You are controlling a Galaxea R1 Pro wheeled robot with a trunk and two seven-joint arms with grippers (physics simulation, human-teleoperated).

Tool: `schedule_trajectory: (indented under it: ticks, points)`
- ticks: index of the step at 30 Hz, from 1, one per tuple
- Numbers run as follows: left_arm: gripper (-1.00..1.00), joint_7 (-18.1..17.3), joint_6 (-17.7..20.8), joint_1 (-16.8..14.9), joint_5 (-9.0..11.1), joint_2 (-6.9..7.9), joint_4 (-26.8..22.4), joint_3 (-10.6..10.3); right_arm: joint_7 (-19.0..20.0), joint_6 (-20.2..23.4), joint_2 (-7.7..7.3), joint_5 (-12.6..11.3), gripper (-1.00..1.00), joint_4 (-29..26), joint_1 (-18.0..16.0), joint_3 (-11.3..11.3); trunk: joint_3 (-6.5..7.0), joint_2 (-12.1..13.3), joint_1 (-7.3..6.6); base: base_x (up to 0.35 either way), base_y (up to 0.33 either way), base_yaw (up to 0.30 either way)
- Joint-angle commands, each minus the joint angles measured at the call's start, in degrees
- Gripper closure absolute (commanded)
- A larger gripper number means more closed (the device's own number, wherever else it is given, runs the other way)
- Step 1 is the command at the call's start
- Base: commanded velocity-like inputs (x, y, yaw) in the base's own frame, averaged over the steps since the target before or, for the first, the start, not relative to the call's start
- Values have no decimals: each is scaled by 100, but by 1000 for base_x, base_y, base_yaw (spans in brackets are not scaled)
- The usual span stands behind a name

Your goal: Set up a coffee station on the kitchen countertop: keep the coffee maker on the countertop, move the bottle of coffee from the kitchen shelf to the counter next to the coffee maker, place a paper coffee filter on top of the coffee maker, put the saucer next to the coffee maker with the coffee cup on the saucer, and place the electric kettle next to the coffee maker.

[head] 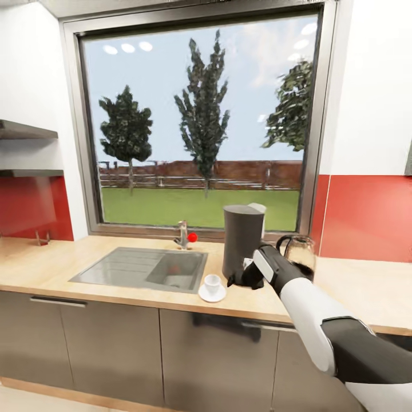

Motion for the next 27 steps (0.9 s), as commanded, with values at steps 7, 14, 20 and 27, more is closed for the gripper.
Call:
schedule_trajectory:
  ticks: [7,14,20,27]
  points:
    - [-100,-27,-6,2,41,6,-9,-11,-21,17,-44,-47,-100,81,-4,39,-8,-6,-2,-308,-83,0]
    - [-100,-27,3,1,33,0,-17,-18,-23,17,-46,-26,-100,455,-3,48,-8,-6,-2,-326,-4,0]
    - [-100,-27,9,2,21,-4,-17,-11,-37,17,-79,-18,-100,610,-4,53,-8,-6,-2,-328,-1,0]
    - [-100,-27,12,1,-24,-106,-31,-18,-56,17,-103,163,-100,1136,3,57,-8,-6,-2,-328,-53,0]
